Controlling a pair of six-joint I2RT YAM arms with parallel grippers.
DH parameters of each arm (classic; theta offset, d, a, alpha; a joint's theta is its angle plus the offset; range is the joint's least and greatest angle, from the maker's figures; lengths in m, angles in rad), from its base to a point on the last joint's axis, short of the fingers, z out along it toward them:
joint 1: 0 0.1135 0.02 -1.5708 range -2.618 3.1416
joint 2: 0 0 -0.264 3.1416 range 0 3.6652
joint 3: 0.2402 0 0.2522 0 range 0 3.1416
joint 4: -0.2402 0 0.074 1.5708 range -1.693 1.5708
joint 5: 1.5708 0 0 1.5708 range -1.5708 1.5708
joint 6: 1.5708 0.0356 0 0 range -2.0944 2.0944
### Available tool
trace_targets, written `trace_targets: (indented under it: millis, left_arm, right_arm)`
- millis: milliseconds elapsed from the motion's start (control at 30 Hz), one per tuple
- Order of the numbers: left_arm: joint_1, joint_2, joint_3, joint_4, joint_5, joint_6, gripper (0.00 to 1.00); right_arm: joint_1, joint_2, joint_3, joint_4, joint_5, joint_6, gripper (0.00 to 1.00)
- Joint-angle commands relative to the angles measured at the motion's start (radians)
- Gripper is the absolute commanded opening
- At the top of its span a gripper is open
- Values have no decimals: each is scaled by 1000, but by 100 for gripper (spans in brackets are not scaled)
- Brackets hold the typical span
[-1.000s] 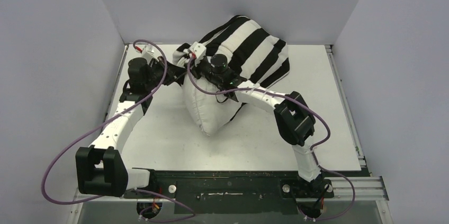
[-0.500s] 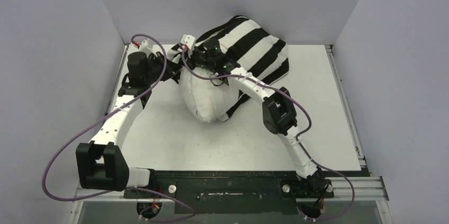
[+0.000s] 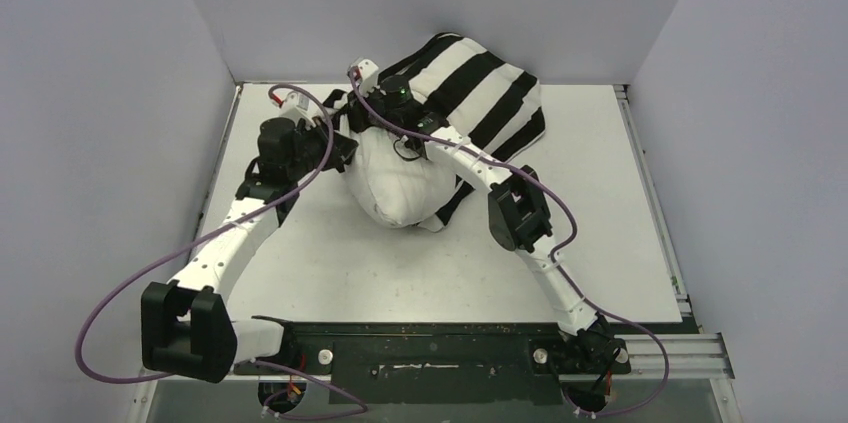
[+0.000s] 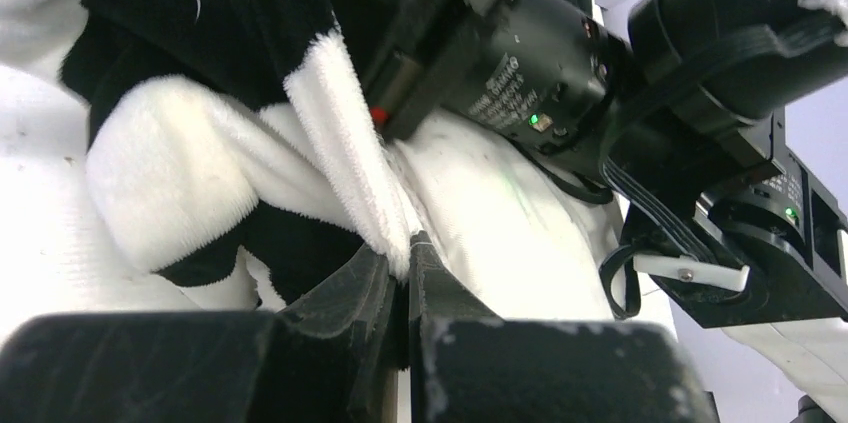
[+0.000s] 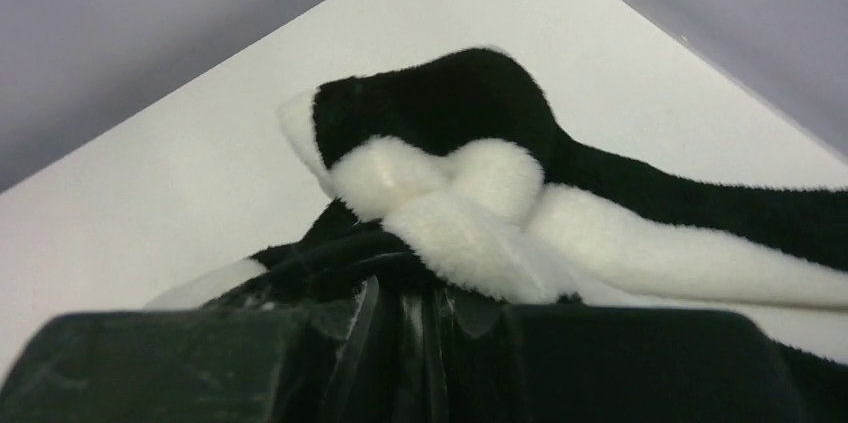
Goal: Put the pillow into the pillowcase
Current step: Stuff the pillow into the pillowcase.
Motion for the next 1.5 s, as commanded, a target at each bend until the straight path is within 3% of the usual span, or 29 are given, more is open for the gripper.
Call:
trace_targets:
  millis: [0,133,300,433,500,600,667,767,833,967,1133,1267,1367,1467]
  left_arm:
    - [-142,-200,-2,246,246,-143,0]
    - [-161,-229,7,166,208,-152,0]
    - [-203,-230,153,-386,23,71,0]
    - [-213,-225,211,-584,-161,174,0]
    - [-208,-223,174,-524,-153,156,0]
    - [-174,-224,39,-205,-2,8,0]
    - [-145,-210,-10,-69,16,-54,0]
    - [-103,-169,16,-106,-44,3,0]
    - [-62,-154,6,-151,-104,25,0]
    - [106,-146,-162,87,39,-106,10]
    - [131,-26,-241,257,133,-160,23]
    - [119,70,-314,435,194,-235,28]
    - [95,126,-322,463,183,-236,28]
    - [61,167,-328,508,141,-239,30]
  right_arm:
    - [-107,159,-22,-29,572,127,0]
    - [-103,230,50,-33,662,156,0]
    - [-138,235,19,-34,684,152,0]
    - [-146,179,-86,49,631,111,0]
    - [-137,131,-148,132,532,104,4]
    - [-114,65,-176,136,389,95,15]
    - [-97,-40,-283,191,346,83,24]
    - [-123,-191,-443,284,238,135,35]
    - [-138,-242,-464,264,185,150,41]
    - [-171,-288,-463,235,-28,169,60]
    - [-183,-344,-424,126,-137,173,81]
    - [-194,-360,-362,-50,-146,154,85]
    - [-202,-389,-378,-105,-159,153,80]
    - [-194,-452,-414,-138,-154,132,82]
